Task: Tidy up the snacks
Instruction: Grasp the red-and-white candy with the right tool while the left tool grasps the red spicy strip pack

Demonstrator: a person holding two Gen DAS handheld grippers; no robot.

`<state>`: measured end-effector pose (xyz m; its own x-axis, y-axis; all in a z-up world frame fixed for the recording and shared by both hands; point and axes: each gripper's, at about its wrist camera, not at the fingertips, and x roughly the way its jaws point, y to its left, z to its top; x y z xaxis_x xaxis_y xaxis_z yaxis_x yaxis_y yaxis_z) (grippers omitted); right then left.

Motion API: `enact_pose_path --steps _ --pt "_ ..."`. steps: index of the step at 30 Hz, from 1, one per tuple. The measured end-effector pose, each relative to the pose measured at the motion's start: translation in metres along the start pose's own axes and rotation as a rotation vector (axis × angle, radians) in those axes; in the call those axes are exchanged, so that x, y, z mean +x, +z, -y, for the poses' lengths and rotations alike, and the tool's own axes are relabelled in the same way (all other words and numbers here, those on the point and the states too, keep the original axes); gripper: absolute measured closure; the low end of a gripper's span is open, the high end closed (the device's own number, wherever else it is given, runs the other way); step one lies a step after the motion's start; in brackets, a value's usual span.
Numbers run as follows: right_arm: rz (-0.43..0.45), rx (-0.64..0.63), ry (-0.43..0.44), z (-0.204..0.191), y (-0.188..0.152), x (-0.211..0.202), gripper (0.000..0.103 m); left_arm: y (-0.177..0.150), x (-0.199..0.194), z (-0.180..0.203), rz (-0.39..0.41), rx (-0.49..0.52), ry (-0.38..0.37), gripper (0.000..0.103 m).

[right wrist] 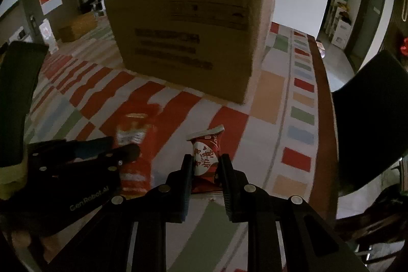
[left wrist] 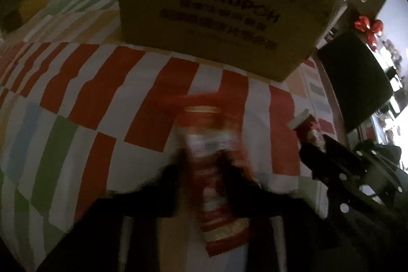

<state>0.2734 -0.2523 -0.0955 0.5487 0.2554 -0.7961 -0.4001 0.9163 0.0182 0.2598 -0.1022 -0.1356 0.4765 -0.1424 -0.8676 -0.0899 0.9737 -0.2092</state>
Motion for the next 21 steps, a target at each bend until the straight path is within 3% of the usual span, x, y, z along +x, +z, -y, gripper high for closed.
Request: enact_pose_path --steps 2,3,5,7,13,21 --pt "0.003 0.007 0.004 -0.004 -0.001 -0.001 0.080 -0.001 0.000 0.004 -0.025 0.044 -0.044 0.093" --pt "0.006 0.012 0.005 -0.005 -0.002 -0.002 0.080 0.000 -0.001 0.005 -0.021 0.061 -0.027 0.092" --pt "0.008 0.029 0.001 -0.005 -0.004 -0.004 0.080 -0.002 -0.007 0.005 -0.013 0.050 -0.010 0.077" --pt "0.007 0.049 -0.004 -0.002 -0.007 -0.005 0.080 -0.005 -0.011 0.010 -0.002 0.064 -0.032 0.054" --pt "0.007 0.101 -0.025 0.014 -0.022 -0.014 0.080 -0.013 -0.012 0.038 0.016 0.181 0.005 0.050" --pt "-0.002 0.124 -0.030 0.027 -0.032 -0.012 0.080 -0.014 0.009 0.057 0.005 0.195 0.099 0.046"
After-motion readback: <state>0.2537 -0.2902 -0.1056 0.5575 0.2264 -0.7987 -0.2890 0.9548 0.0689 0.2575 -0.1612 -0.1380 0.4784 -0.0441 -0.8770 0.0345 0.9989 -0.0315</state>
